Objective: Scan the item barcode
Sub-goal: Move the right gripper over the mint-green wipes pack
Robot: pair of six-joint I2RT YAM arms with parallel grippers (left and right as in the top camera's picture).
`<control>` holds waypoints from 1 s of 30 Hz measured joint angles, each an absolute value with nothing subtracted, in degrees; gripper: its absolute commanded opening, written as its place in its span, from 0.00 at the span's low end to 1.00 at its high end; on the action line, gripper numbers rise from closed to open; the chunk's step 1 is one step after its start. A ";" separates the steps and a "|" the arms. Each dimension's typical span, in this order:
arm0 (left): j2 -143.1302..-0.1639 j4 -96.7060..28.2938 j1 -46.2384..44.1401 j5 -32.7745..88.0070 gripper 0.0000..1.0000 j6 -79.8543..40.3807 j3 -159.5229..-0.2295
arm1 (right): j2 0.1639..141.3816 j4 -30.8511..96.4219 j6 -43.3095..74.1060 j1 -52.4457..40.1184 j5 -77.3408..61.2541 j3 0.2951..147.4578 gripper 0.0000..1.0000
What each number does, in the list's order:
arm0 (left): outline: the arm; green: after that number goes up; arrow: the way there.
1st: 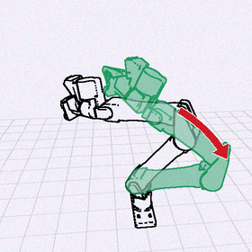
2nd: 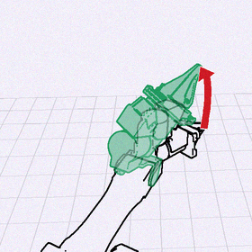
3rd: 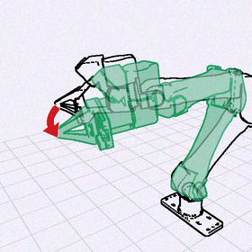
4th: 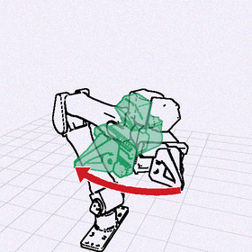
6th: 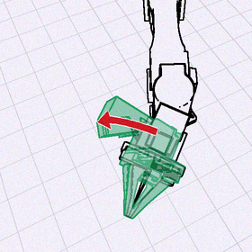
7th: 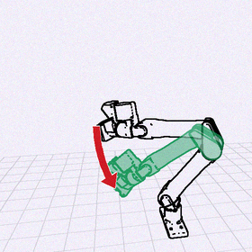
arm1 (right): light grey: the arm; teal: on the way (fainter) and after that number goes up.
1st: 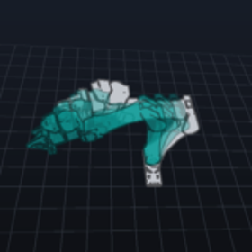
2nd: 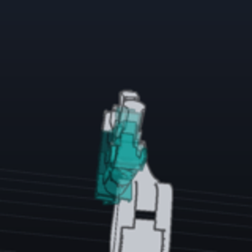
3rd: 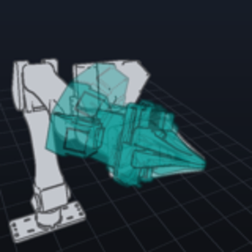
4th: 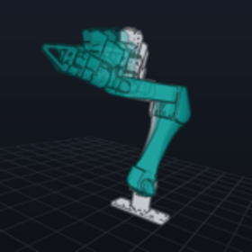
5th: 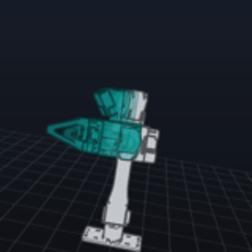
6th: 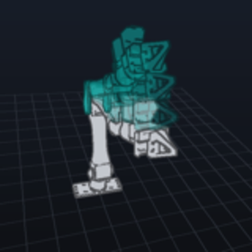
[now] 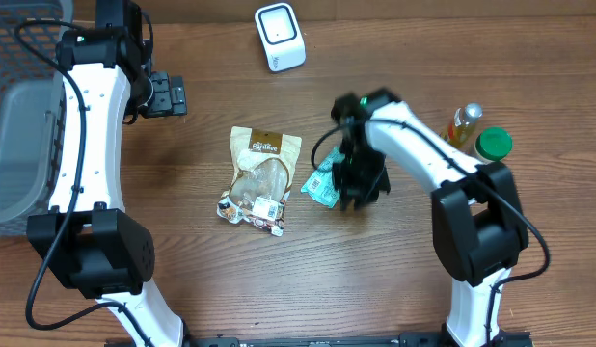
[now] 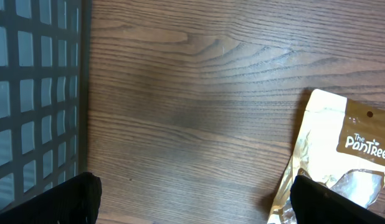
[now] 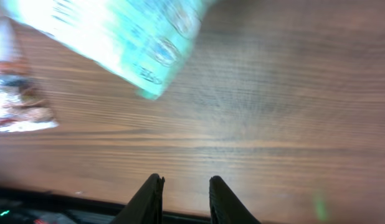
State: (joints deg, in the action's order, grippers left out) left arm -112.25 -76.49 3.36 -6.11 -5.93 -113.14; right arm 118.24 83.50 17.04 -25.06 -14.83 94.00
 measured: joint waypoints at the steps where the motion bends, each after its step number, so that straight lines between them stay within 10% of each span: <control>1: -112.25 -76.51 3.36 -6.13 1.00 -5.93 -113.14 | 118.24 84.18 15.99 -24.34 -14.83 96.44 0.27; 22: -112.25 -70.89 1.43 20.97 1.00 -7.99 -112.81 | 118.21 75.40 10.72 -13.10 -14.83 105.10 0.63; 25: -112.25 -72.38 -1.08 24.82 0.68 -8.75 -112.75 | 118.21 75.44 10.39 -13.10 -14.85 105.10 0.65; 30: -112.25 -74.15 -6.68 26.65 0.48 -9.58 -112.60 | 118.21 75.29 10.41 -13.10 -14.85 105.10 0.66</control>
